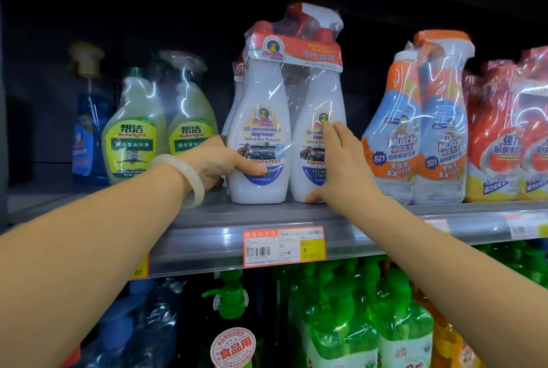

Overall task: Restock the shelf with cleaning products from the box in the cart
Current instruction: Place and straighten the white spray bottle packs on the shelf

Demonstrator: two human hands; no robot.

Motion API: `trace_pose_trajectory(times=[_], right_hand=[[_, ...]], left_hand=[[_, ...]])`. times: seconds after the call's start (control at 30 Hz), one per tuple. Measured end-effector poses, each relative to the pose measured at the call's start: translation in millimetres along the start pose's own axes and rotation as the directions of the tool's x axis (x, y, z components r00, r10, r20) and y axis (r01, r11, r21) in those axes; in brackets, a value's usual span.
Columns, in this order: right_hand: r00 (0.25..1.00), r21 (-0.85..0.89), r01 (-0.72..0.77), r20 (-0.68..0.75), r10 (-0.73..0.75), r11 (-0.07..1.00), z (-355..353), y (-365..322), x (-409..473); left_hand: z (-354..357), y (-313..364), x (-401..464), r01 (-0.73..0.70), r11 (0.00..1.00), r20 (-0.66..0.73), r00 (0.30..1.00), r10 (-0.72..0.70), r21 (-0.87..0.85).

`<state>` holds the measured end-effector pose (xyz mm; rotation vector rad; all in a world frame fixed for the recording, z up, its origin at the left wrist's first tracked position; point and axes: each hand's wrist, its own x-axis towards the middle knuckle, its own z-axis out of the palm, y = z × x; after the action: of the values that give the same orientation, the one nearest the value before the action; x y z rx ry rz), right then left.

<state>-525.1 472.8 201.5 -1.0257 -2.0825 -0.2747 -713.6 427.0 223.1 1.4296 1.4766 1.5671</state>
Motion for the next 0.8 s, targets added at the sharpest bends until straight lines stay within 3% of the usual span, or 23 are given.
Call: trace_pose_trajectory(times=[0.37, 0.53, 0.67, 0.8], right_hand=[[1.0, -0.007, 0.019, 0.021, -0.019, 1.0, 2.1, 4.8, 4.8], [0.998, 0.069, -0.01, 0.058, 0.006, 0.998, 3.1, 8.3, 3.4], [0.997, 0.094, -0.038, 0.075, 0.031, 0.995, 6.3, 10.3, 6.0], [0.997, 0.094, -0.064, 0.059, 0.059, 0.994, 10.6, 10.6, 9.9]], left_hand=[[-0.2, -5.3, 0.4, -0.008, 1.0, 0.024, 1.0, 0.007, 0.01], [-0.8, -7.7, -5.6, -0.09, 0.983, -0.083, 0.991, 0.104, 0.162], [4.8, -7.8, -13.6, -0.16, 0.896, -0.025, 0.982, 0.187, 0.415], [3.4, -10.5, -13.0, -0.126, 0.893, -0.043, 0.986, 0.16, 0.431]])
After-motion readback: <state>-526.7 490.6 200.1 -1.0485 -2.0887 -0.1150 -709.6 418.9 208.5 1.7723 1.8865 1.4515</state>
